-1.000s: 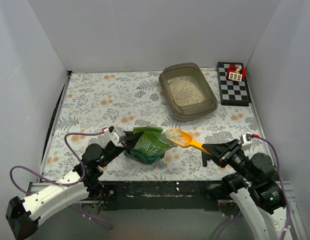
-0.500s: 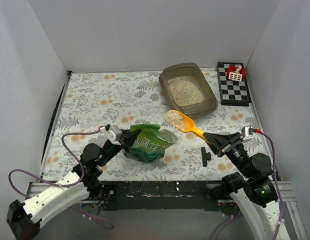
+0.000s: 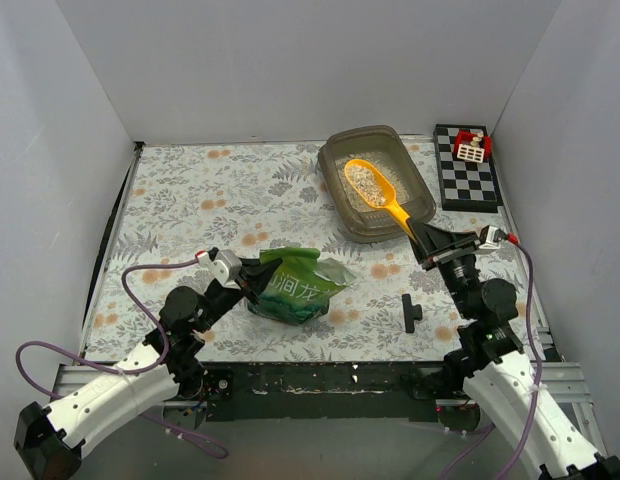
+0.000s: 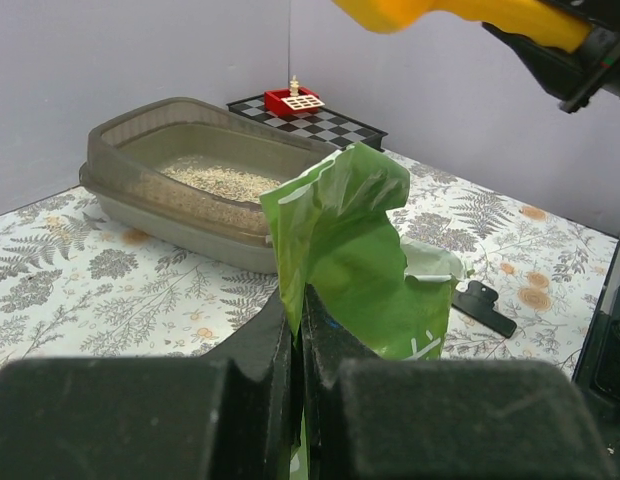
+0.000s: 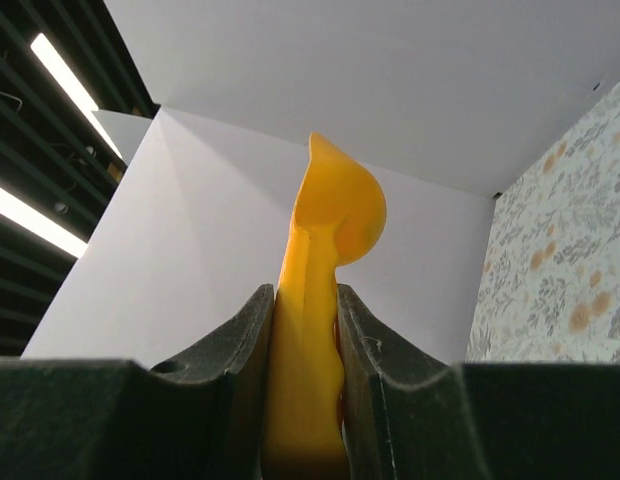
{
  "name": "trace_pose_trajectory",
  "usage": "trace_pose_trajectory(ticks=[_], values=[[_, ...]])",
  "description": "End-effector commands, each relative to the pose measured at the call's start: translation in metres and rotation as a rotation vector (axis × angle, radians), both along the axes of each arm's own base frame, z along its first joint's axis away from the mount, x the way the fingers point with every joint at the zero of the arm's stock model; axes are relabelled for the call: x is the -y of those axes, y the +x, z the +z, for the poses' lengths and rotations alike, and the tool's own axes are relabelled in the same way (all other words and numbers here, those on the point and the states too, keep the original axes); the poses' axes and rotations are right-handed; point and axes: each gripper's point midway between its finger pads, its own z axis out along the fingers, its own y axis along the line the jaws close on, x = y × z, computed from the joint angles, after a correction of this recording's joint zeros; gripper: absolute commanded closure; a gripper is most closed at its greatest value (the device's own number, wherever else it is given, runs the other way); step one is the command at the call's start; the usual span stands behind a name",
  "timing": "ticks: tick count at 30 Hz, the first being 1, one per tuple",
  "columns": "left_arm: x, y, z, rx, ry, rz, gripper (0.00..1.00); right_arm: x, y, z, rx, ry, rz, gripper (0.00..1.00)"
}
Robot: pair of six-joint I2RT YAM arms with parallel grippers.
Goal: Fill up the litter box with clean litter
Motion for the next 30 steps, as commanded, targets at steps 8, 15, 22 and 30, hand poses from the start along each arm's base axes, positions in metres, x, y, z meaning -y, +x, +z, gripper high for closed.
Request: trace_pose_trajectory(ticks=[8, 15, 22, 30], values=[[-0.010, 0.003, 0.031, 0.072, -0.095, 0.028, 1.00, 0.024, 0.073, 0.036, 0.091, -0.022, -0.313, 0.99], [-0.010, 0.005, 0.030, 0.069, -0.085, 0.034, 1.00, 0.025, 0.137, 0.006, -0.108, -0.459, -0.446, 0.99], [-0.013, 0.008, 0.030, 0.069, -0.079, 0.049, 1.00, 0.020, 0.188, -0.019, -0.268, -0.822, -0.434, 0.99], [-0.013, 0.008, 0.030, 0.074, -0.074, 0.049, 1.00, 0.024, 0.236, -0.042, -0.295, -1.188, -0.442, 0.99]])
